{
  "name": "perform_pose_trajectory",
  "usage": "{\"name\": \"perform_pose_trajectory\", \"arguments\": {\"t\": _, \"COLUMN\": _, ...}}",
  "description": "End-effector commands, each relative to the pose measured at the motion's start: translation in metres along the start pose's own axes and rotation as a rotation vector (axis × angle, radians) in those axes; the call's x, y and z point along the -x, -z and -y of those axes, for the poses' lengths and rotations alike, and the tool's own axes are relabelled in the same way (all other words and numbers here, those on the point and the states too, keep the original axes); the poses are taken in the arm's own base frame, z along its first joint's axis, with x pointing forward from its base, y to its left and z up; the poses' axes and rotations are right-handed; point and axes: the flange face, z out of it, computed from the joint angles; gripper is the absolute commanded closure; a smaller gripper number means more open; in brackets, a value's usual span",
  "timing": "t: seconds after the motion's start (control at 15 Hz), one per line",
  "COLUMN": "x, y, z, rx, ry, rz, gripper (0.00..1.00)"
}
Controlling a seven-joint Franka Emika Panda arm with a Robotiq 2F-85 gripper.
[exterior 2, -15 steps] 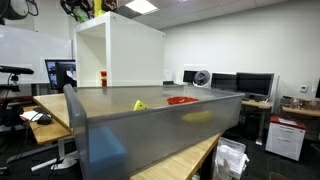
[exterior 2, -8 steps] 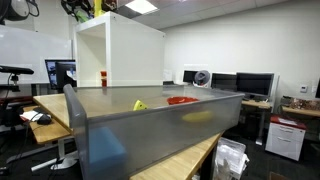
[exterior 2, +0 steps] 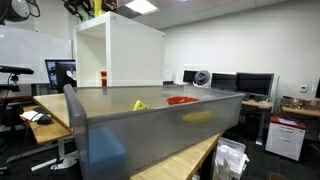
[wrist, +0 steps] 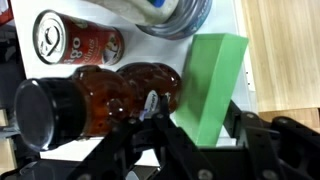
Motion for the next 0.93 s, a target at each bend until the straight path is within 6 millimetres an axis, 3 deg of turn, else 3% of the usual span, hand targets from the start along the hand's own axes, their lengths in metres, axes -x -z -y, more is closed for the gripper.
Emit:
{"name": "perform_pose_trajectory", "arguments": {"t": 0.0, "x": -0.001, "y": 0.003, "z": -0.006, "rx": 0.057, "ry": -0.004, "rz": 0.004, "gripper": 0.65}}
{"name": "perform_pose_trajectory", "arguments": {"t": 0.2, "x": -0.002, "y": 0.003, "z": -0.008, "rx": 0.076, "ry": -0.01, "rz": -0.001, "gripper": 0.68}}
{"name": "perform_pose_trajectory", "arguments": {"t": 0.53, "x": -0.004, "y": 0.004, "z": -0.012, "rx": 0.106, "ry": -0.013, "rz": -0.002, "gripper": 0.46}}
{"name": "perform_pose_trajectory", "arguments": {"t": 0.6, "x": -0.004, "y": 0.004, "z": -0.013, "rx": 0.112, "ry": -0.012, "rz": -0.005, "gripper": 0.31}}
{"name": "perform_pose_trajectory", "arguments": {"t": 0.67, "x": -0.005, "y": 0.004, "z": -0.013, "rx": 0.118, "ry": -0.013, "rz": -0.007, "gripper": 0.25}}
{"name": "perform_pose_trajectory", "arguments": {"t": 0.87, "x": -0.005, "y": 0.005, "z": -0.016, "rx": 0.132, "ry": -0.017, "rz": -0.011, "gripper": 0.17}}
